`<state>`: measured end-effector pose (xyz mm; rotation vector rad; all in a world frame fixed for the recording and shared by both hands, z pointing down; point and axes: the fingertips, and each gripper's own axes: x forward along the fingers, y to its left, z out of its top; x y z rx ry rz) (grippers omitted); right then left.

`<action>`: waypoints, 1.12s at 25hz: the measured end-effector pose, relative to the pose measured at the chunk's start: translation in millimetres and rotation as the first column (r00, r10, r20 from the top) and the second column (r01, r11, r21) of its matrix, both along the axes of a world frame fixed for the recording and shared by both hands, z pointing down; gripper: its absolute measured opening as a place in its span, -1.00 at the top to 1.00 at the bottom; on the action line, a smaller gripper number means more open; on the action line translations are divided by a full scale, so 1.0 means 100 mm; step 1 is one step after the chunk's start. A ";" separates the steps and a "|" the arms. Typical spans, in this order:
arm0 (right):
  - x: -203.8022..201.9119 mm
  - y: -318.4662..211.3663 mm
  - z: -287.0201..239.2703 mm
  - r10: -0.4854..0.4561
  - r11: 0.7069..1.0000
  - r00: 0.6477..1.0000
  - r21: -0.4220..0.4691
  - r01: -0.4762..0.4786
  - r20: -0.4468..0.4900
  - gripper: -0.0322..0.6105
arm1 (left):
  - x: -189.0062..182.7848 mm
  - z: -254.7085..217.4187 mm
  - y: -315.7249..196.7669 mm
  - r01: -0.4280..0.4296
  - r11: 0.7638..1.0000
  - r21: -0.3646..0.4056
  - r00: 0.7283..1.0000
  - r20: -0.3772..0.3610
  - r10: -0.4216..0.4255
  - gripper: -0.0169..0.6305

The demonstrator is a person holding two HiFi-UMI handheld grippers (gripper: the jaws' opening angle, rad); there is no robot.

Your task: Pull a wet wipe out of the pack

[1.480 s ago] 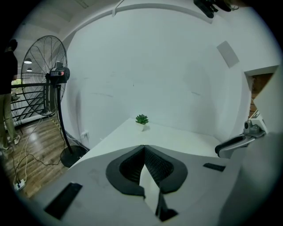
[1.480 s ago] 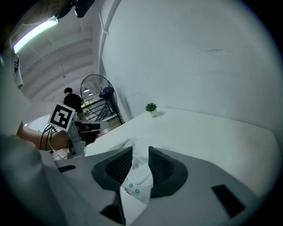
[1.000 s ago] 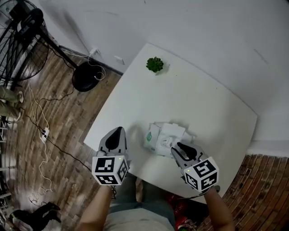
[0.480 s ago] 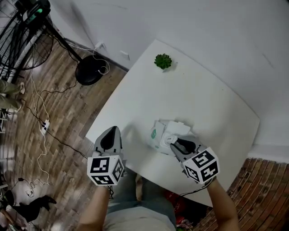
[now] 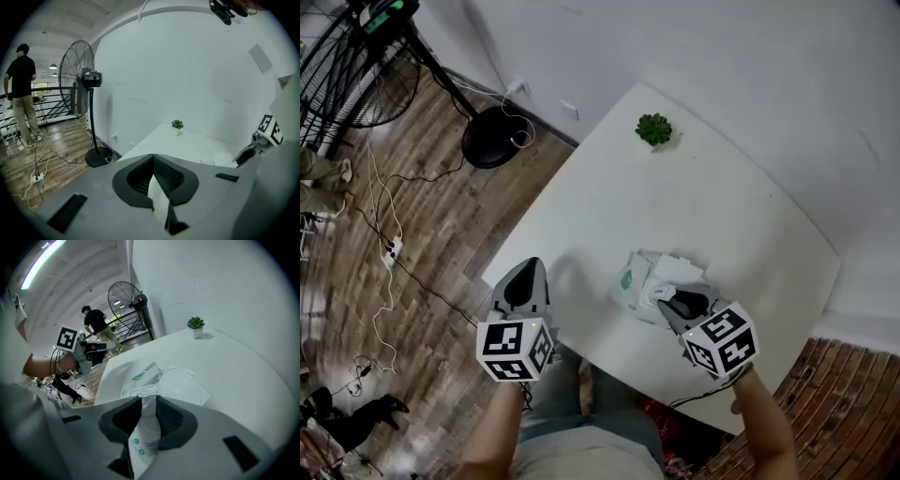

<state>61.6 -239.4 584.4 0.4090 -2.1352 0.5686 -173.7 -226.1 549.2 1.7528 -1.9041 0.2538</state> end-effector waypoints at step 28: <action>-0.03 0.00 0.11 -0.011 0.998 1.000 -0.061 0.010 -0.017 0.89 | 0.02 0.02 -0.08 -0.009 1.000 -0.006 1.000 -0.003 0.009 0.94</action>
